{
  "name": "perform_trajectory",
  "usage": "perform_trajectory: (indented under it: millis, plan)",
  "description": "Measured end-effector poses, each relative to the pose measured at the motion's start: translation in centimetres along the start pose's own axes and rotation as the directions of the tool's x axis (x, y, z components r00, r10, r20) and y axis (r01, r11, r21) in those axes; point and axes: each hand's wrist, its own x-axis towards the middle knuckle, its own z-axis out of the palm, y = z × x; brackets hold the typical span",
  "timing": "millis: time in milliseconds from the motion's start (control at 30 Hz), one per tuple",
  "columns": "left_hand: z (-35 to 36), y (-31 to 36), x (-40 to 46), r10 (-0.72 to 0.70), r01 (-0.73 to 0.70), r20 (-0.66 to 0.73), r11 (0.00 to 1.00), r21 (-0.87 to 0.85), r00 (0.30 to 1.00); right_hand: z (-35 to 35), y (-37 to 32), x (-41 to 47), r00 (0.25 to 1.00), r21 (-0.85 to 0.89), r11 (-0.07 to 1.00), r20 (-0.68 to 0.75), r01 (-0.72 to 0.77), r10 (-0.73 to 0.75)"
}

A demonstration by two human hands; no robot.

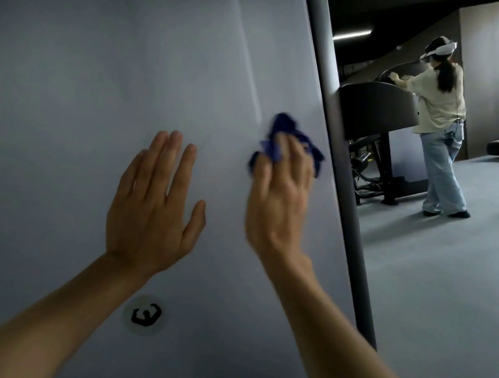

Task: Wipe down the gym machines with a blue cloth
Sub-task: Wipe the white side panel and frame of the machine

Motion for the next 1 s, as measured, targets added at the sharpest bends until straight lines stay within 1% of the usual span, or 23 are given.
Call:
perform_trajectory:
  millis: [33,100,167,200,233,267,300,367,400,433,467,500,567,633,667,700,767,833,867,900,933,967,1000]
  plan:
    - [0.0,0.0,-0.1,-0.005,0.005,0.007,1.000,0.003,1.000,0.4,-0.4,-1.6,0.992,-0.032,0.992,0.043,0.124,-0.122]
    - [-0.1,0.1,-0.2,0.010,-0.010,0.024,1.000,0.000,1.000,0.3,0.9,-4.8,0.932,-0.078,0.937,0.163,0.341,-0.325]
    - [-0.1,0.0,-0.3,0.017,-0.017,0.031,1.000,-0.008,0.999,-1.2,4.1,-7.2,0.853,-0.084,0.871,0.266,0.485,-0.449]
    - [-0.1,0.0,-0.3,0.014,-0.014,0.032,1.000,-0.010,0.999,-2.2,5.7,-8.0,0.828,-0.077,0.852,0.297,0.518,-0.476]
    - [-0.1,0.0,-0.3,0.011,-0.011,0.030,1.000,-0.013,0.999,-3.4,7.2,-8.3,0.825,-0.074,0.854,0.314,0.516,-0.471]
    - [-0.1,0.1,-0.3,0.010,-0.009,0.026,1.000,-0.017,1.000,-4.4,8.2,-8.0,0.846,-0.077,0.876,0.313,0.475,-0.432]
    - [-0.1,0.2,-0.3,0.010,-0.009,0.023,1.000,-0.020,1.000,-5.0,8.8,-7.3,0.890,-0.082,0.917,0.289,0.391,-0.354]
    - [-0.2,0.2,-0.2,0.014,-0.014,0.015,1.000,-0.023,1.000,-5.1,8.3,-4.6,0.979,-0.069,0.989,0.171,0.129,-0.115]
    - [-0.1,0.1,-0.1,0.016,-0.016,0.014,1.000,-0.022,1.000,-4.5,7.4,-2.8,0.995,-0.049,0.999,0.103,-0.006,0.011]
    - [-0.1,0.1,-0.2,0.014,-0.014,0.015,1.000,-0.020,1.000,-3.5,6.1,-1.0,0.994,-0.021,0.995,0.043,-0.099,0.100]
    - [-0.1,0.0,-0.2,0.012,-0.012,0.018,1.000,-0.016,1.000,-2.4,4.6,0.7,0.990,0.008,0.990,-0.002,-0.141,0.141]
    - [-0.1,0.0,-0.3,0.013,-0.012,0.022,1.000,-0.011,1.000,-1.3,3.0,1.9,0.991,0.031,0.992,-0.032,-0.126,0.127]
    - [-0.1,-0.1,-0.4,0.018,-0.019,0.036,1.000,0.004,0.999,1.2,0.1,2.5,0.999,0.013,1.000,-0.044,0.022,-0.021]
    - [-0.1,-0.2,-0.3,0.016,-0.017,0.049,1.000,0.008,0.999,2.7,-1.6,0.3,0.980,-0.048,0.979,0.034,0.197,-0.196]
    - [-0.1,-0.2,-0.3,0.013,-0.013,0.051,1.000,0.005,0.999,2.7,-1.6,-1.3,0.954,-0.063,0.955,0.093,0.290,-0.284]
    - [0.0,-0.3,-0.3,0.012,-0.012,0.051,1.000,0.000,0.999,2.2,-0.8,-2.9,0.911,-0.063,0.918,0.164,0.392,-0.378]
    - [0.0,-0.5,-0.8,0.035,-0.034,0.059,0.999,-0.016,0.998,0.2,2.2,-5.4,0.780,-0.045,0.810,0.307,0.584,-0.546]
    - [-0.1,-0.5,-1.6,0.064,-0.061,0.077,0.997,-0.038,0.995,-2.5,5.7,-6.1,0.662,-0.039,0.707,0.393,0.706,-0.639]
    - [-0.1,-0.5,-1.9,0.067,-0.064,0.079,0.997,-0.049,0.995,-3.5,6.8,-5.8,0.634,-0.041,0.683,0.418,0.729,-0.651]
    - [-0.2,-0.5,-2.1,0.067,-0.063,0.074,0.996,-0.056,0.995,-4.1,7.5,-5.2,0.630,-0.046,0.683,0.436,0.729,-0.643]
    - [-0.2,-0.5,-2.2,0.068,-0.064,0.066,0.996,-0.056,0.995,-4.2,7.6,-4.3,0.655,-0.049,0.711,0.436,0.702,-0.616]
    - [-0.2,-0.5,-2.2,0.070,-0.067,0.060,0.996,-0.050,0.996,-3.9,7.3,-3.1,0.714,-0.045,0.767,0.404,0.640,-0.572]
    - [-0.2,-0.5,-2.1,0.072,-0.069,0.057,0.997,-0.043,0.996,-3.2,6.5,-1.6,0.795,-0.033,0.839,0.339,0.543,-0.502]
